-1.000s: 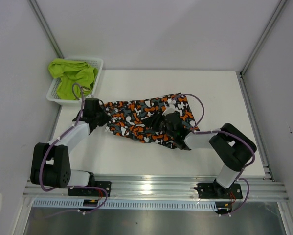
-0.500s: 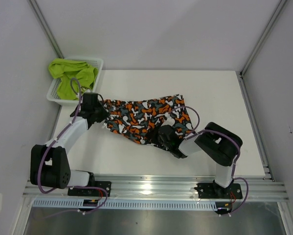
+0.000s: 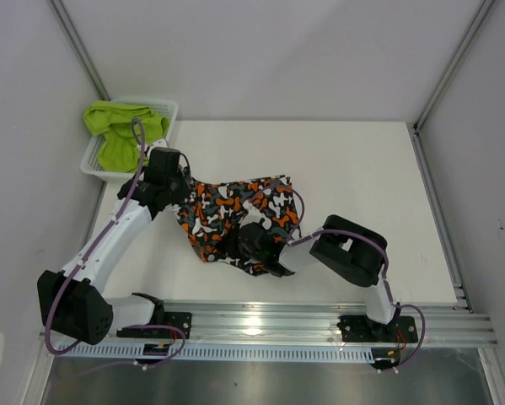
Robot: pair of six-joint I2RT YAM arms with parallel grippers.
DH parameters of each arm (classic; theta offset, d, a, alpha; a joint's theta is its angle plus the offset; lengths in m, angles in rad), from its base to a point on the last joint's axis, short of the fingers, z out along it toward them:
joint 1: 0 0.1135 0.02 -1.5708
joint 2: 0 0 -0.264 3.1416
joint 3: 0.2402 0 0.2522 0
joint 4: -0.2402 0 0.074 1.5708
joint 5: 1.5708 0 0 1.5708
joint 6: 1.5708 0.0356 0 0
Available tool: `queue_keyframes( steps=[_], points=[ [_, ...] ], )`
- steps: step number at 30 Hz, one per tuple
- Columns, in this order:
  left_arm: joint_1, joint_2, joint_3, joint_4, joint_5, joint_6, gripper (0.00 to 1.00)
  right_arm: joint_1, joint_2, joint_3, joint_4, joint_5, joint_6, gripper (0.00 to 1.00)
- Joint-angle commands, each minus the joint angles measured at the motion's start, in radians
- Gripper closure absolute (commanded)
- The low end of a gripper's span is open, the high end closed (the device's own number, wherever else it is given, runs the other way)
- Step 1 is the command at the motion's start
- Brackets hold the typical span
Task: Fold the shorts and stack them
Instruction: Fold the shorts
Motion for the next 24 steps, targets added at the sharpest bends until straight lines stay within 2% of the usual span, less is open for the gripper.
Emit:
queue_keyframes(
  steps=[1, 3, 7, 10, 16, 24],
  points=[
    [-0.011, -0.042, 0.067, -0.085, -0.105, 0.044, 1.00, -0.040, -0.067, 0.027, -0.055, -0.042, -0.048, 0.76],
    [-0.012, -0.033, 0.096, -0.113, -0.113, 0.057, 1.00, -0.059, -0.137, 0.040, -0.104, -0.055, -0.078, 0.71],
    [-0.023, 0.001, 0.160, -0.146, -0.126, 0.079, 1.00, -0.077, -0.278, 0.066, -0.296, 0.020, -0.140, 0.67],
    [-0.025, 0.002, 0.167, -0.143, -0.126, 0.085, 1.00, -0.126, -0.378, 0.051, -0.403, 0.036, -0.175, 0.66],
    [-0.031, 0.013, 0.174, -0.143, -0.119, 0.097, 1.00, -0.270, -0.527, -0.085, -0.483, -0.031, -0.200, 0.69],
    [-0.068, 0.074, 0.231, -0.177, -0.159, 0.105, 1.00, -0.243, -0.455, -0.155, -0.474, -0.073, -0.207, 0.71]
  ],
)
